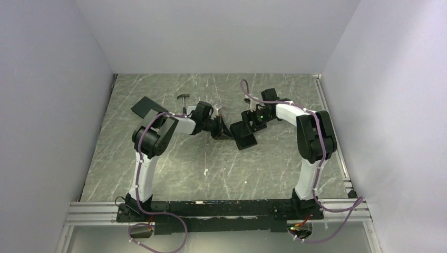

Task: Fold the paper box
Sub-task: Close the paper box at the center of the board.

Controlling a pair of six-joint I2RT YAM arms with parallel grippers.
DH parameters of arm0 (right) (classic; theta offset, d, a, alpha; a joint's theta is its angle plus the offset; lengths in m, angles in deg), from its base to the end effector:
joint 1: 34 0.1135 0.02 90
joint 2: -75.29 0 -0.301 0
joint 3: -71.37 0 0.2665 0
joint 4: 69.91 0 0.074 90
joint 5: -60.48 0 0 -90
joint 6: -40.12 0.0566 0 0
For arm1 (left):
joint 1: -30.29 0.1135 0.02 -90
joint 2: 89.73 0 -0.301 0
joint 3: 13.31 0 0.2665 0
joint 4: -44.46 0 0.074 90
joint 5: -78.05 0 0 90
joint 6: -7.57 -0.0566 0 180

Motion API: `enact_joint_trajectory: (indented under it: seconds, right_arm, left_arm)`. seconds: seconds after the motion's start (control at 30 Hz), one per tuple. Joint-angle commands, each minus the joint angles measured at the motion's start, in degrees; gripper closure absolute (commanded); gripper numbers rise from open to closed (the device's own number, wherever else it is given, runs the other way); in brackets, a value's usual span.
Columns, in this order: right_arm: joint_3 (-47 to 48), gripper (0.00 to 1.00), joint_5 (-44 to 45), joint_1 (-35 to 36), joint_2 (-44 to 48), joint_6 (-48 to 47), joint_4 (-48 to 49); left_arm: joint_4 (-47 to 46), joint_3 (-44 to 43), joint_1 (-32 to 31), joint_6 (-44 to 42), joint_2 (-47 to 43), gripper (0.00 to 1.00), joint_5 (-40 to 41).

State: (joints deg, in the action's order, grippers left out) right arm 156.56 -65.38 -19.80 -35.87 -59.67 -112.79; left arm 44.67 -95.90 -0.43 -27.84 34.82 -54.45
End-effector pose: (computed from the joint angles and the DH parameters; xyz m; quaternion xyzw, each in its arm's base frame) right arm 0.3908 0.1331 0.1657 -0.2496 0.9031 0.3091 0.1628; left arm 0.3885 -0.2753 0.1055 -0.0324 0.8640 -0.4997 0.0534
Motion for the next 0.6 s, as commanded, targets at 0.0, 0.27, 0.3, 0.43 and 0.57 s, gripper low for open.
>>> enact_joint_trajectory:
  seconds: [0.0,0.27,0.3,0.43,0.57]
  right_arm:
    - [-1.7,0.23,1.9,0.0,1.2,-0.1,-0.7]
    - [-2.0,0.18,3.2,-0.5,1.8,-0.2,-0.5]
    - [-2.0,0.17,3.3,-0.6,1.9,-0.2,-0.4]
    - [-2.2,0.15,3.8,-1.0,2.4,-0.3,-0.2]
    - [-2.2,0.14,3.7,-1.1,2.5,-0.6,-0.5]
  left_arm:
    - [-2.2,0.4,0.0,-1.5,-3.4,1.00,1.5]
    - [-1.7,0.7,0.3,-1.8,-4.2,0.99,1.6]
    - [-1.6,0.8,0.3,-1.8,-4.3,0.99,1.6]
    - [-1.2,1.0,0.6,-2.1,-4.9,0.99,1.6]
    - [-0.8,1.1,0.7,-2.4,-5.2,0.99,1.6]
